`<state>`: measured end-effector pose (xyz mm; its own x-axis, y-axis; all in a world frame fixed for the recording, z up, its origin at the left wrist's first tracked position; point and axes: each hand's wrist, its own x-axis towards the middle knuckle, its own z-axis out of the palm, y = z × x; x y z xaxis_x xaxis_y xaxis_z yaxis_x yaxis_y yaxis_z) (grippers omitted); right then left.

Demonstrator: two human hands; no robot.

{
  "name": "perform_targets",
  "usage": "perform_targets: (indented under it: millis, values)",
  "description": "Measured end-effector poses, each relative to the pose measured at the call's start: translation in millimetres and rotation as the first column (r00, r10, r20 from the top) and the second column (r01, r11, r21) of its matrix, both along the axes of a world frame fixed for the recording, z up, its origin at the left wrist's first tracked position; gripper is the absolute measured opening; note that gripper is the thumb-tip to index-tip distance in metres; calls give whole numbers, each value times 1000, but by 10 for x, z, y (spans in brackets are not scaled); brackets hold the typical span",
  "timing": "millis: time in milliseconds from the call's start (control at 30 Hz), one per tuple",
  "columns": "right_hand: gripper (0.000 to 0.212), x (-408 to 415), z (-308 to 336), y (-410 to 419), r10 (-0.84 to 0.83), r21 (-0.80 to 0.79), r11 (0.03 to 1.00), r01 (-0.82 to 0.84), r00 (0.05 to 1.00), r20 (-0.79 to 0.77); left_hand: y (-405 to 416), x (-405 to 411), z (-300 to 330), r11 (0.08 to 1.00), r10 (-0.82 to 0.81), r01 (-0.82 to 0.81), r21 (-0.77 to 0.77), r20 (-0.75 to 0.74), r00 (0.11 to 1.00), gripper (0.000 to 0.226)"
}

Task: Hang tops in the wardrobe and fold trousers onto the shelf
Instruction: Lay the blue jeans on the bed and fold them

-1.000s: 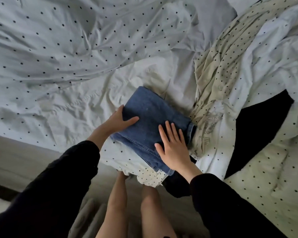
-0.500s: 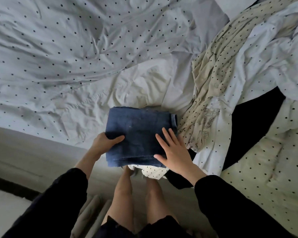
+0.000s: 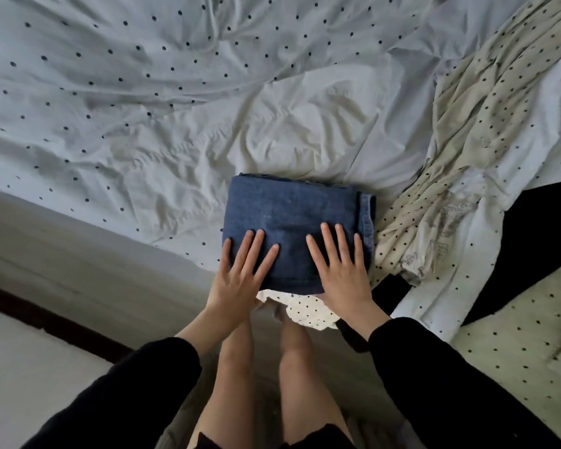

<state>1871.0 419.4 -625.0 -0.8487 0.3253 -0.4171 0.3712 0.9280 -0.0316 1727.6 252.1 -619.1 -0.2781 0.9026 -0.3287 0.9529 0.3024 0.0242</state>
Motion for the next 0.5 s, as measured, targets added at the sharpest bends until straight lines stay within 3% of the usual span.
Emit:
perform_targets:
  millis: [133, 200, 267, 367, 500]
  values:
    - [116, -132, -107, 68, 1, 36, 999, -2, 1000, 24, 71, -175, -273, 990, -26, 45, 131, -139, 990, 71]
    - [107, -188, -98, 135, 21, 31, 999, -21, 999, 25, 127, -295, -285, 985, -36, 59, 162, -139, 990, 62]
    - [99, -240, -62, 166, 42, -10, 999, -41, 997, 63, 153, -362, -246, 984, -44, 55, 171, -71, 997, 65]
    - [100, -372, 28, 302, 33, -106, 994, -21, 993, 111, 249, -482, -152, 995, -13, 1, 96, 120, 993, 90]
    - [77, -683, 362, 630, 28, -337, 941, 17, 991, 128, 439, -679, 136, 996, 65, -80, 33, 317, 946, 100]
